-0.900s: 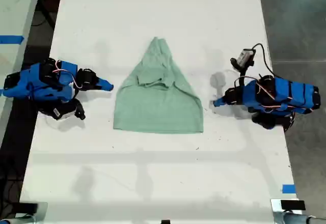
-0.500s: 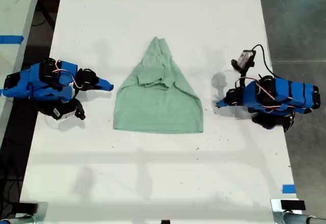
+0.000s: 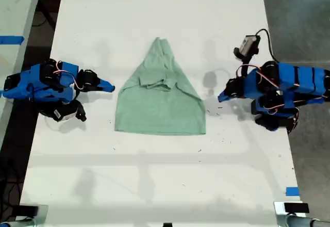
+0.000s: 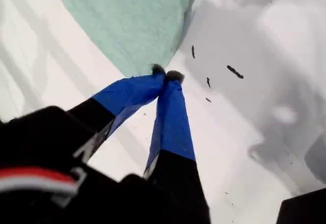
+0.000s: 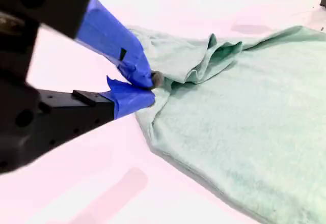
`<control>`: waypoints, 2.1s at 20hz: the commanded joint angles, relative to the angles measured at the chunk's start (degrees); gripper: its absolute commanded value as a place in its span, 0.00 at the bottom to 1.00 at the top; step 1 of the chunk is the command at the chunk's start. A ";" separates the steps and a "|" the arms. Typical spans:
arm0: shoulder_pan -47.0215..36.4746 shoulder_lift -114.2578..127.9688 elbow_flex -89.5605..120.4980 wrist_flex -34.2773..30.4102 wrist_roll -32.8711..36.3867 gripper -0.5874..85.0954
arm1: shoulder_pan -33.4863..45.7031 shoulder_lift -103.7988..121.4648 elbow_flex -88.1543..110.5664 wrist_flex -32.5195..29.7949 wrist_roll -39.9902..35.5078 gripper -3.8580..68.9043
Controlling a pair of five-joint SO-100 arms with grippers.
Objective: Fold t shirt
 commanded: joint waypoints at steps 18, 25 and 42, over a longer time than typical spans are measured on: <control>0.18 0.26 -0.35 -0.70 0.62 0.01 | -1.14 -49.48 -13.36 -20.83 2.11 0.16; 0.18 0.26 -0.35 -0.70 0.62 0.01 | -1.23 -48.16 -25.66 -7.82 1.23 0.06; 0.26 0.26 -0.35 -0.70 0.62 0.01 | -4.57 -77.70 -63.28 -20.30 -18.37 0.06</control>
